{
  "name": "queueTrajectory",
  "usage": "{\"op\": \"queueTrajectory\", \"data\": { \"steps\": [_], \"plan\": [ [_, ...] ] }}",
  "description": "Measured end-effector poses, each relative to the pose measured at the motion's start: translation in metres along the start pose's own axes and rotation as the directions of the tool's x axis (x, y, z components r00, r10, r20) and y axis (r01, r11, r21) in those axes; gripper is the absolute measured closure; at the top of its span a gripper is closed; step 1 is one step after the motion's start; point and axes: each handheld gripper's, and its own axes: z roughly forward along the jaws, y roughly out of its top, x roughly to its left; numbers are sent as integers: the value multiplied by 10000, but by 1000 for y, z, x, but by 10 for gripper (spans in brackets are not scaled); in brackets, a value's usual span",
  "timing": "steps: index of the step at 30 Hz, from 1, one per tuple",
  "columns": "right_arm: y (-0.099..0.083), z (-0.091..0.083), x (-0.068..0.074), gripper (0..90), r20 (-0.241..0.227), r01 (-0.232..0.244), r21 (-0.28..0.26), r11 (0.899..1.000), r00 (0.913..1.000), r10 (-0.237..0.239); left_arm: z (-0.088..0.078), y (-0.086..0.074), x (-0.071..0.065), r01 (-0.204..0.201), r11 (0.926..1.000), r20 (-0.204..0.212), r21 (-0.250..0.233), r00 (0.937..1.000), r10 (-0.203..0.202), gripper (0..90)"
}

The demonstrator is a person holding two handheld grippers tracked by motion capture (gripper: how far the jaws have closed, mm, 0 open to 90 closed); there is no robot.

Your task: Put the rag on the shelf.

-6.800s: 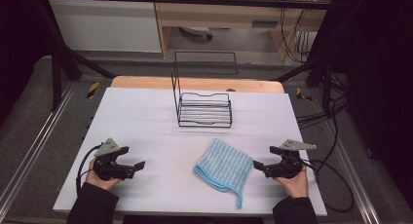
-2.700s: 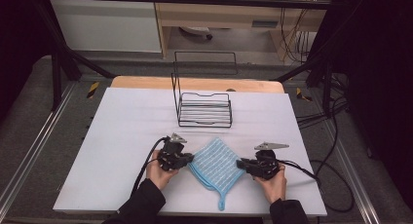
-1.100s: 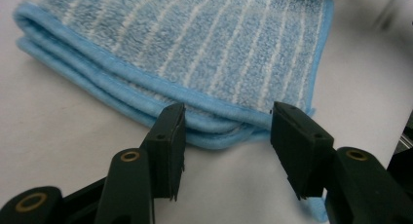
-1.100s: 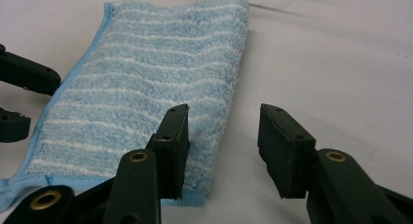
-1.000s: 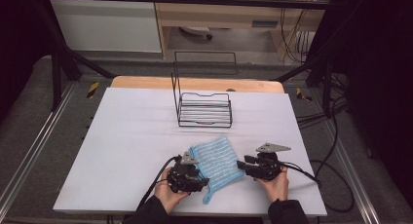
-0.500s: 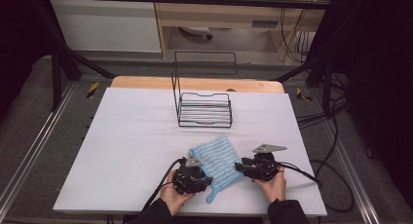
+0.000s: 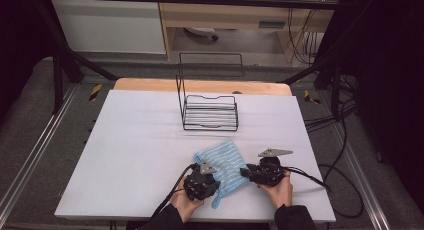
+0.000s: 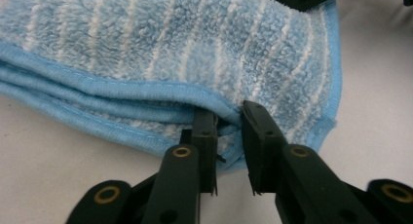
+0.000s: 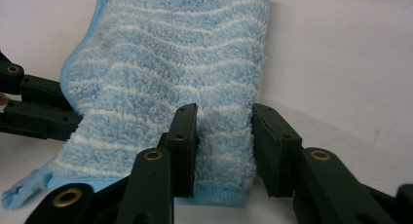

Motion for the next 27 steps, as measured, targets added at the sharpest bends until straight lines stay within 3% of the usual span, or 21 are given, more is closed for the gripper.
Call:
{"op": "queueTrajectory", "data": {
  "steps": [4, 12, 18, 23, 27],
  "plan": [
    [1, -2, 0, 684, -64, -42, -12, 10000, 10000, 42, -1, 1, 4, -60, 10000, 300, 41, 9995, 59, 853],
    [3, -9, 1, 817, -271, -245, 119, 9996, 9993, 248, -4, 4, 10, -266, 9995, 579, 139, 9980, 258, 878],
    [2, -11, 5, 823, -528, -333, 375, 9987, 9980, 353, -8, 6, 17, -583, 9969, 793, 528, 9954, 540, 878],
    [-1, -14, 9, 822, -592, -506, 326, 9982, 9969, 524, -10, 6, 20, -799, 9950, 913, 602, 9931, 742, 879],
    [-6, -17, 14, 816, -616, -777, 183, 9968, 9950, 787, -15, 7, 27, -1022, 9915, 1249, 809, 9879, 916, 879]
  ]
}}
